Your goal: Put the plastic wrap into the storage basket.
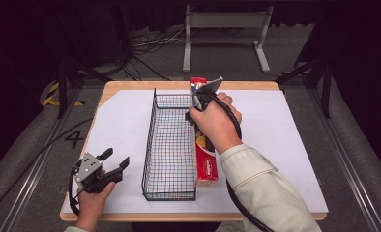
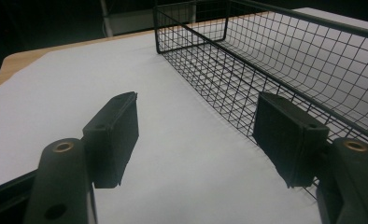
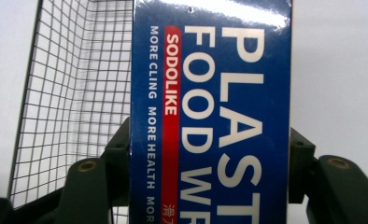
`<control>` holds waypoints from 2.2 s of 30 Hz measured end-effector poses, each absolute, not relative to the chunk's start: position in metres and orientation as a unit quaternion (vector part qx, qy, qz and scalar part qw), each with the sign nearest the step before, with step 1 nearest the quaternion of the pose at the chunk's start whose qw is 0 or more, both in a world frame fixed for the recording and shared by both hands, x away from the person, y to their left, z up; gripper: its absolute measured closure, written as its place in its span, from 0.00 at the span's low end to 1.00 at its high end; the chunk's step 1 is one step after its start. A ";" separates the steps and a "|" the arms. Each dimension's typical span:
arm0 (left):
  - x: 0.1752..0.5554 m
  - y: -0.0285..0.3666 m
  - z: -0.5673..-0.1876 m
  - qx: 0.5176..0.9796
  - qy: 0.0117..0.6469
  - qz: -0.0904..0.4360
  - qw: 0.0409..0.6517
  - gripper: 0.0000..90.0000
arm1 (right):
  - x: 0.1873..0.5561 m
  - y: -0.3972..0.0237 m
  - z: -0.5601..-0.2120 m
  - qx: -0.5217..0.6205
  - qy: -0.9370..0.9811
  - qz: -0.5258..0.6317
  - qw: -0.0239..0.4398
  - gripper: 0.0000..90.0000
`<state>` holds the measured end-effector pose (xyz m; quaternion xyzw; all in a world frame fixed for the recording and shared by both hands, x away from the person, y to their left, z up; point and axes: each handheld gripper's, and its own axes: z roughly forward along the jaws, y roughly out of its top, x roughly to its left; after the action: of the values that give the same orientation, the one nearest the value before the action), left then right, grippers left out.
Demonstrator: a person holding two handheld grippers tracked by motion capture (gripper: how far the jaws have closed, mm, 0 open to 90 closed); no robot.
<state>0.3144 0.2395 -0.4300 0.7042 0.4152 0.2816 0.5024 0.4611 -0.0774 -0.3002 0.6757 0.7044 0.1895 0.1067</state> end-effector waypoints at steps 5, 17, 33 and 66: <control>0.315 0.238 -0.430 0.706 0.412 0.282 0.503 0.35 | 0.461 -0.066 -0.299 0.672 0.708 0.193 0.105 0.44; 0.318 0.235 -0.430 0.706 0.409 0.279 0.506 0.35 | 0.462 -0.045 -0.306 0.675 0.702 0.210 0.089 0.44; 0.317 0.228 -0.429 0.719 0.393 0.295 0.492 0.35 | 0.468 -0.031 -0.316 0.688 0.686 0.222 0.082 0.44; 0.316 0.229 -0.429 0.719 0.394 0.296 0.490 0.36 | 0.476 -0.016 -0.368 0.700 0.686 0.179 0.089 0.43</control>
<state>0.3161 0.2285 -0.4288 0.7190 0.3945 0.2963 0.4896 0.4760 -0.0157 -0.3677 0.6998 0.6858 0.1786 0.0893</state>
